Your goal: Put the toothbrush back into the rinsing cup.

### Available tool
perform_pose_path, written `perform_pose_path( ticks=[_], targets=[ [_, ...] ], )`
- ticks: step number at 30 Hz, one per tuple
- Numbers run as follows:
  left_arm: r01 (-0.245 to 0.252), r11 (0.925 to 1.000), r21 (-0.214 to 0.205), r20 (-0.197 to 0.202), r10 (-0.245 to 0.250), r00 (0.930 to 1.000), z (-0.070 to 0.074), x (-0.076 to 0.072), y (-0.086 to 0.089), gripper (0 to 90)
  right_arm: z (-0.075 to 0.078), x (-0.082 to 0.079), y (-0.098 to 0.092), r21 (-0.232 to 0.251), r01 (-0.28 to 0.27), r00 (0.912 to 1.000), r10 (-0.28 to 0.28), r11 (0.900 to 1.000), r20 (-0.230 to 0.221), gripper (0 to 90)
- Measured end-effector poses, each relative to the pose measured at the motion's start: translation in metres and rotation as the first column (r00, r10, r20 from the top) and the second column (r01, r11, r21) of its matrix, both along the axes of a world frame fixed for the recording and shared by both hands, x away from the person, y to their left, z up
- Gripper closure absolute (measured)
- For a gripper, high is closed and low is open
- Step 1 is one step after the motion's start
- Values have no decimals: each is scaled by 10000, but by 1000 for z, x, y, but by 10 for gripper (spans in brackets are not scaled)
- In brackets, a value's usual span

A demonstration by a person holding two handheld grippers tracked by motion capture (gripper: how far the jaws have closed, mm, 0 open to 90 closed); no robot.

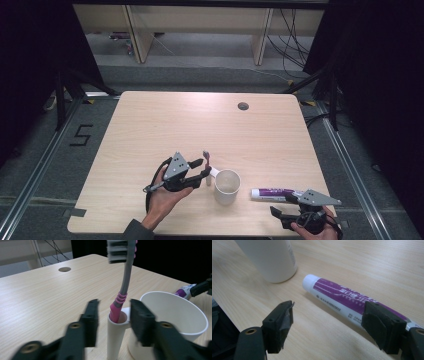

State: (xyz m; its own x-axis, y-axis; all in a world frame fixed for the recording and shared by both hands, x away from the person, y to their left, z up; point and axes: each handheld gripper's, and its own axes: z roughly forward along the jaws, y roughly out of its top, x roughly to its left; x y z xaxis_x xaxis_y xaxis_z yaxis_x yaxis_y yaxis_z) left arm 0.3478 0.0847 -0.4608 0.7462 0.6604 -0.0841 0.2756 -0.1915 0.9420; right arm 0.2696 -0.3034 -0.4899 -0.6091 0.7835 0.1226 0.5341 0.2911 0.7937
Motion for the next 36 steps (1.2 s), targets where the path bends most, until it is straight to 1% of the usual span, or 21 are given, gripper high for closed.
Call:
perform_pose_path(
  ticks=[1, 2, 3, 4, 6, 11, 12, 15, 16, 17, 19, 20, 22, 23, 24, 25, 27, 29, 32, 35, 36],
  targets=[
    [0, 10000, 0, 0, 0, 10000, 0, 0, 0, 444, 0, 0, 0, 0, 0, 10000, 0, 10000, 0, 258],
    [-38, 9999, -138, -15, 38, 10000, 0, 0, 1, 444, 0, 0, 0, -23, 20, 10000, -20, 10000, 62, 258],
    [-107, 9999, -113, -47, 106, 9999, 2, -1, 2, 362, 0, 0, 0, 68, -36, 9999, 37, 10000, -110, 258],
    [-106, 9999, -76, -36, 106, 9999, 3, -2, 4, 362, 0, 0, 0, 68, -36, 9999, 37, 10000, -110, 258],
    [-78, 9998, -183, -32, 78, 10000, 6, -5, 8, 298, 1, 0, 0, 70, -26, 9999, 27, 10000, -103, 258],
    [97, 9999, -56, -150, -98, 9998, 10, -18, 19, 280, 1, 0, -1, -12, -4, 10000, 4, 10000, 4, 257],
    [120, 9999, 77, -291, -118, 9995, 9, -24, 25, 272, 1, 0, -1, -20, 10, 10000, -10, 10000, 1, 258],
    [150, 9998, 150, -445, -143, 9989, 7, -29, 29, 263, 1, 0, -1, -37, 44, 10000, -43, 10000, 62, 258],
    [102, 9993, 371, -611, -79, 9981, 5, -33, 35, 255, 2, 0, -1, -16, 13, 10000, -13, 10000, 24, 258],
    [102, 9993, 371, -611, -79, 9981, 5, -33, 35, 250, 2, 0, -1, -16, 13, 10000, -13, 10000, 24, 258],
    [101, 9991, 417, -806, -67, 9967, 0, -39, 43, 244, 2, -1, 0, 75, 57, 9999, -58, 10000, 107, 258],
    [101, 9991, 417, -806, -67, 9967, 0, -39, 43, 244, 2, -1, 0, 77, 65, 9999, -66, 9999, 116, 258],
    [9, 9981, 622, -965, 51, 9953, -2, -43, 48, 240, 2, -1, 0, 54, 48, 10000, -48, 10000, 85, 258],
    [-38, 9970, 772, -1152, 127, 9933, -5, -46, 53, 229, 2, -1, 0, 42, 40, 10000, -41, 10000, 74, 258],
    [-38, 9970, 772, -1152, 127, 9933, -5, -46, 53, 229, 2, -1, 0, 42, 40, 10000, -41, 10000, 74, 258],
    [-98, 9972, 745, -1210, 188, 9925, -8, -48, 55, 229, 3, -2, 2, 226, 139, 9998, -135, 9996, -178, 258],
    [-159, 9962, 854, -1433, 280, 9893, -14, -52, 62, 222, 3, -2, 2, 237, 129, 9999, -130, 9996, 30, 258],
    [-144, 9957, 916, -1441, 275, 9892, -16, -53, 64, 220, 3, -2, 2, 323, 151, 9998, -148, 9994, -92, 258],
    [-295, 9934, 1109, -1626, 474, 9855, -21, -57, 69, 220, 4, -1, 1, 116, 39, 9998, -42, 9999, 179, 258],
    [-340, 9928, 1152, -1727, 537, 9835, -25, -60, 73, 220, 5, -1, 4, 248, 90, 9999, -92, 9997, 79, 259],
    [-305, 9920, 1222, -1765, 519, 9829, -26, -61, 74, 218, 6, 0, 3, 103, -21, 9997, 18, 9999, 262, 259]
  ],
)
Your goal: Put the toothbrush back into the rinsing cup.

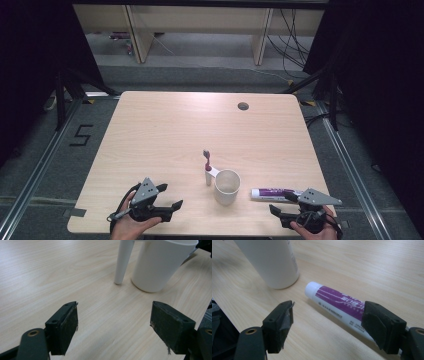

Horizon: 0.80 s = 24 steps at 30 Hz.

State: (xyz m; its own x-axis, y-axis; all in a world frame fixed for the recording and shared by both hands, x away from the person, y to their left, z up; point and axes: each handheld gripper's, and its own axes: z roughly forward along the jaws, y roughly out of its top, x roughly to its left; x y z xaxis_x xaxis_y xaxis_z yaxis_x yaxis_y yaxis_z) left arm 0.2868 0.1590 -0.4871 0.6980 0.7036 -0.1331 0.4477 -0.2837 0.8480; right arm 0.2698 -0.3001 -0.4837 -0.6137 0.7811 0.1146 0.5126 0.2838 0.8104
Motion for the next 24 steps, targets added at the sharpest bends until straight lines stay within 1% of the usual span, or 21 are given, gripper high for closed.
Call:
perform_pose_path(
  ticks=[1, 2, 3, 4, 5, 6, 7, 8, 9, 10, 11, 12, 13, 14, 15, 16, 17, 18, 19, 23, 24],
  targets=[
    [32, 9999, 120, 27, -32, 10000, -1, -1, 1, 218, 0, 0, 0, 0, 0, 10000, 0, 10000, 0, 259],
    [27, 9999, 148, 24, -28, 10000, -3, -2, 2, 215, 1, -1, 1, 167, 45, 9996, -40, 9998, -285, 259],
    [16, 9995, 305, 18, -16, 10000, -4, -3, 3, 215, 0, 1, 1, 156, -42, 10000, 42, 9999, -11, 260],
    [-26, 9995, 327, 59, 24, 10000, -6, -4, 3, 215, 0, 1, 1, 156, -42, 10000, 42, 9999, -11, 260],
    [65, 9979, 648, 21, -66, 10000, -6, -4, 5, 215, 1, 1, 2, 169, -40, 9998, 44, 9998, -204, 260],
    [66, 9990, 448, -51, -64, 10000, -8, -6, 4, 215, 1, 0, 4, 324, 47, 9993, -35, 9995, -376, 263],
    [73, 9984, 563, -67, -69, 10000, -11, -8, 4, 215, 2, 4, 5, 116, -177, 9998, 178, 9998, -57, 276],
    [73, 9984, 563, -67, -69, 10000, -11, -8, 4, 215, 2, 4, 5, 116, -177, 9998, 178, 9998, -57, 276],
    [149, 9963, 843, -101, -141, 9998, -11, -8, 5, 215, 2, 2, 8, 308, 19, 9992, -6, 9995, -406, 285],
    [154, 9965, 819, -138, -143, 9998, -12, -10, 5, 215, 3, 5, 8, 89, -154, 9999, 154, 9998, -2, 294],
    [142, 9977, 664, -169, -131, 9998, -13, -10, 5, 215, 3, 6, 9, 118, -149, 9999, 149, 9998, -9, 309],
    [228, 9966, 789, -218, -211, 9995, -13, -10, 6, 215, 5, 6, 13, 339, -101, 9991, 115, 9994, -415, 349],
    [122, 9980, 619, -165, -112, 9998, -15, -11, 5, 215, 5, 6, 13, 339, -101, 9991, 115, 9994, -415, 349],
    [189, 9974, 696, -202, -175, 9996, -14, -11, 6, 215, 4, 9, 12, 102, -214, 9997, 215, 9997, -110, 364],
    [173, 9978, 637, -225, -159, 9996, -15, -11, 7, 215, 4, 10, 14, 181, -241, 9992, 246, 9995, -310, 379],
    [203, 9964, 825, -237, -184, 9995, -14, -11, 10, 215, 4, 10, 16, 244, -115, 9994, 122, 9996, -317, 391],
    [131, 9975, 687, -201, -118, 9997, -15, -11, 11, 216, 3, 13, 17, 179, -107, 9996, 112, 9998, -256, 410],
    [-82, 9977, 668, -181, 95, 9998, -17, -11, 14, 217, 4, 14, 19, 211, -146, 9987, 156, 9997, -481, 444],
    [-82, 9977, 668, -181, 95, 9998, -17, -11, 14, 217, 4, 14, 19, 211, -146, 9987, 156, 9997, -481, 444],
    [-231, 9960, 868, -280, 256, 9993, -19, -10, 22, 218, 5, 19, 23, 245, -117, 9990, 128, 9996, -433, 540],
    [-231, 9953, 945, -215, 252, 9994, -19, -10, 25, 218, 5, 23, 24, 122, -179, 9992, 184, 9998, -366, 555]
  ],
)
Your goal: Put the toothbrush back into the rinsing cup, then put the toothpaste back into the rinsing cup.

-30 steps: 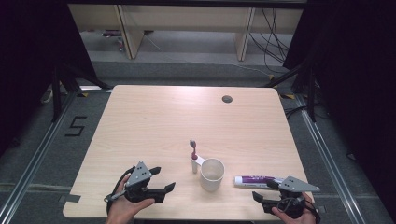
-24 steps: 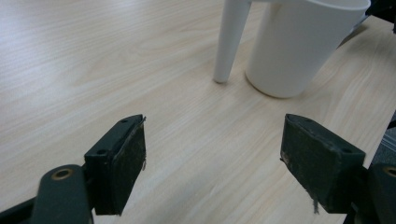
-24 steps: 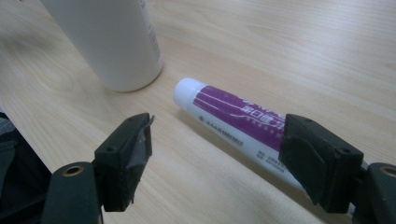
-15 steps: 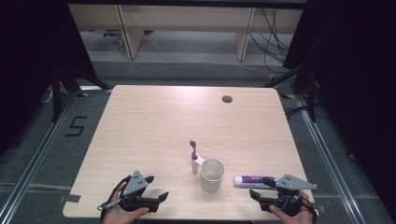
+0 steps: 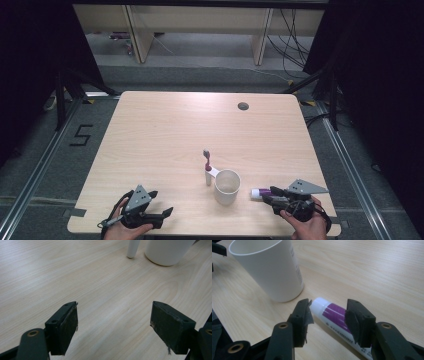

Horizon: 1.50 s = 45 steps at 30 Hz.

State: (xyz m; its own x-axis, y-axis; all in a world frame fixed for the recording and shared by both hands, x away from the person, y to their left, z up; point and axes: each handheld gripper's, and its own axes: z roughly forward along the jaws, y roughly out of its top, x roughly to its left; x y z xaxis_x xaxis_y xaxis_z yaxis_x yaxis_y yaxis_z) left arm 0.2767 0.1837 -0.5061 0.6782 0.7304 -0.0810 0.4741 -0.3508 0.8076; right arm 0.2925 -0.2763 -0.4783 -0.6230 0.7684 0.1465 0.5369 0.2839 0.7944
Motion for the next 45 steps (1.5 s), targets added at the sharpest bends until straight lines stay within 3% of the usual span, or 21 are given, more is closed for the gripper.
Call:
perform_pose_path(
  ticks=[2, 3, 5, 7, 8, 11, 12, 13, 14, 15, 20, 21, 22, 29, 33, 34, 35, 38, 39, 43, 45],
  targets=[
    [23, 10000, 79, -23, -23, 10000, 1, 0, 1, 218, 0, 1, 2, 99, 103, 9999, -102, 9999, -78, 567],
    [-100, 9999, -125, -18, 100, 9999, 0, -1, 0, 218, 0, 4, 1, -140, 65, 9998, -62, 9999, 188, 575],
    [-133, 9998, -179, -15, 133, 9999, -1, -2, 1, 218, -1, 6, 4, 34, 104, 9999, -104, 9999, -122, 595],
    [-54, 10000, -5, -42, 54, 10000, -1, -3, 2, 218, -3, 12, 3, -83, -108, 9998, 110, 9999, 192, 626],
    [58, 9999, 141, -93, -57, 9999, 0, -3, 4, 218, -2, 11, 4, -7, -24, 10000, 24, 10000, -26, 631],
    [-63, 10000, -41, -103, 62, 9999, -2, -5, 2, 218, -2, 14, 4, -163, -58, 10000, 59, 9999, 51, 646],
    [-70, 10000, -21, -125, 70, 9999, -2, -5, 2, 218, -2, 14, 6, 16, 71, 9998, -71, 10000, -182, 651],
    [-95, 9999, -132, -164, 92, 9998, -3, -6, 1, 218, -2, 15, 7, 64, 100, 9998, -99, 9999, -147, 655],
    [72, 9999, 79, -150, -70, 9999, -3, -6, 3, 217, -2, 17, 8, 37, 107, 9999, -107, 9999, -131, 658],
    [-15, 9999, -109, -152, 14, 9999, -4, -7, 1, 217, -2, 19, 7, -205, -12, 10000, 14, 9998, 92, 659],
    [151, 9999, -56, -280, -152, 9995, -3, -12, -4, 218, -4, 26, 13, -146, -189, 9998, 188, 9997, -21, 685],
    [233, 9997, 68, -261, -231, 9994, -3, -12, -3, 218, -3, 23, 15, -68, 54, 9993, -56, 10000, -376, 696],
    [233, 9997, 68, -261, -231, 9994, -3, -12, -3, 218, -3, 23, 15, -68, 54, 9993, -56, 10000, -376, 696],
    [253, 9996, 137, -259, -249, 9994, -4, -12, -3, 218, -5, 35, 22, -428, -188, 9997, 181, 9989, -164, 742],
    [260, 9992, 301, -172, -255, 9995, -4, -11, -5, 218, -6, 36, 26, -486, -119, 9996, 106, 9987, -267, 751],
    [242, 9990, 383, -148, -236, 9996, -4, -11, -5, 218, -6, 35, 29, -446, -1, 9983, -25, 9990, -575, 754],
    [281, 9992, 293, -209, -275, 9994, -4, -11, -6, 219, -7, 37, 29, -685, -96, 9993, 70, 9976, -380, 765],
    [246, 9991, 332, -186, -239, 9995, -5, -11, -5, 219, -8, 38, 32, -581, -50, 9985, 18, 9983, -550, 776],
    [252, 9989, 404, -168, -245, 9996, -4, -11, -5, 219, -9, 40, 33, -851, -31, 9985, -15, 9964, -542, 785],
    [319, 9988, 384, -237, -310, 9992, -4, -12, -5, 221, -10, 42, 33, -1113, -112, 9992, 70, 9937, -386, 788],
    [159, 9998, 125, -173, -157, 9997, -6, -13, -7, 221, -12, 43, 36, -1039, -6, 9979, -61, 9946, -644, 795]
  ],
)
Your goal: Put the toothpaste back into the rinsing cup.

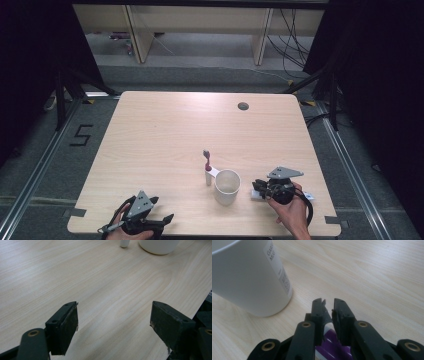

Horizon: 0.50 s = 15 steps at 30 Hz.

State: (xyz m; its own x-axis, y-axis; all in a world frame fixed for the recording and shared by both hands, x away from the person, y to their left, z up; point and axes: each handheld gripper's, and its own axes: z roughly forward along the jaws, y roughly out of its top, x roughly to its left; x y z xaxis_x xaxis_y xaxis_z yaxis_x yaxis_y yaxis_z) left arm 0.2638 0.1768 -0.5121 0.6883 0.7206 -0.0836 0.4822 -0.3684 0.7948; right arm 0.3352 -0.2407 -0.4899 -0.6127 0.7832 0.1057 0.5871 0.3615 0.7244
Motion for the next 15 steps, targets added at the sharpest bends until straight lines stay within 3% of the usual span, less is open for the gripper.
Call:
perform_pose_path(
  ticks=[6, 11, 12, 13, 15],
  targets=[
    [163, 9991, 389, -2, -163, 9999, 0, 1, 3, 222, 0, -1, 1, -215, -108, 9999, 110, 9997, 61, 804],
    [202, 9993, 304, -55, -200, 9998, 0, -1, 1, 223, 1, -4, 2, -198, -233, 9996, 230, 9995, -155, 814],
    [108, 9997, 202, -36, -108, 9999, -1, -1, 1, 223, 0, -5, 2, -242, -415, 9991, 416, 9988, 44, 814],
    [58, 9999, 134, -39, -58, 10000, -1, -1, 0, 223, 1, -10, 3, -70, -480, 9985, 478, 9988, -276, 814],
    [166, 9994, 316, -88, -163, 9998, 0, -1, 1, 224, 1, -17, 4, -149, -546, 9976, 539, 9984, -435, 814]
  ],
)
